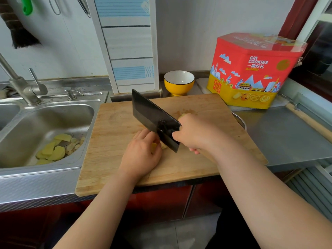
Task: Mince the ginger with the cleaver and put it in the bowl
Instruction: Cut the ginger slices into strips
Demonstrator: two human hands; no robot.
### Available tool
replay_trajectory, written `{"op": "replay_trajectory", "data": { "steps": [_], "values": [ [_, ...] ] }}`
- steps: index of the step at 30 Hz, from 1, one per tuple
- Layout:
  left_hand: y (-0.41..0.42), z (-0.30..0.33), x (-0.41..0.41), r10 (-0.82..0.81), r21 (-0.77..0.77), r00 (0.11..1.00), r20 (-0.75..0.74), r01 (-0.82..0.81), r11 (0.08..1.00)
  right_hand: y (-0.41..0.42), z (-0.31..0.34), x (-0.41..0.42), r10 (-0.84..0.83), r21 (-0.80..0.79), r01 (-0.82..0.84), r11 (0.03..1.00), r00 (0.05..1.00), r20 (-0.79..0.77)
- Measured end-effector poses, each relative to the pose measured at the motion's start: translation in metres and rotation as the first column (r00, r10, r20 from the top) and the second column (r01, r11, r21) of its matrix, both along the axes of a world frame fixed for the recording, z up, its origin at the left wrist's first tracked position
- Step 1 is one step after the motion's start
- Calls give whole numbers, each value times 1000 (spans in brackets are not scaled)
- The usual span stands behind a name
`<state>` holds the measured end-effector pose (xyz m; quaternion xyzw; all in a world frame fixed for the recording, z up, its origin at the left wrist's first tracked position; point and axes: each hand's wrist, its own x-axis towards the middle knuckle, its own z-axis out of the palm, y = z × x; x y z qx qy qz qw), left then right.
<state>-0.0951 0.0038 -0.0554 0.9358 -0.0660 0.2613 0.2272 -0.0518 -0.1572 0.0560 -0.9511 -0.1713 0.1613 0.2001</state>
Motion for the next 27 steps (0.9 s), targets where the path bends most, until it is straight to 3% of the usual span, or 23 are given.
{"op": "replay_trajectory", "data": {
  "steps": [13,20,27],
  "values": [
    [2,-3,3,1,39,1000,6,-2,999,16,-5,-4,46,-147,-46,988,999,-3],
    [3,-2,1,-3,43,1000,-5,3,999,8,-14,5,-50,-11,49,999,993,-104],
    [2,1,-4,15,-19,1000,-12,-16,1000,4,-2,-1,4,-32,-3,999,1000,22]
  ]
}}
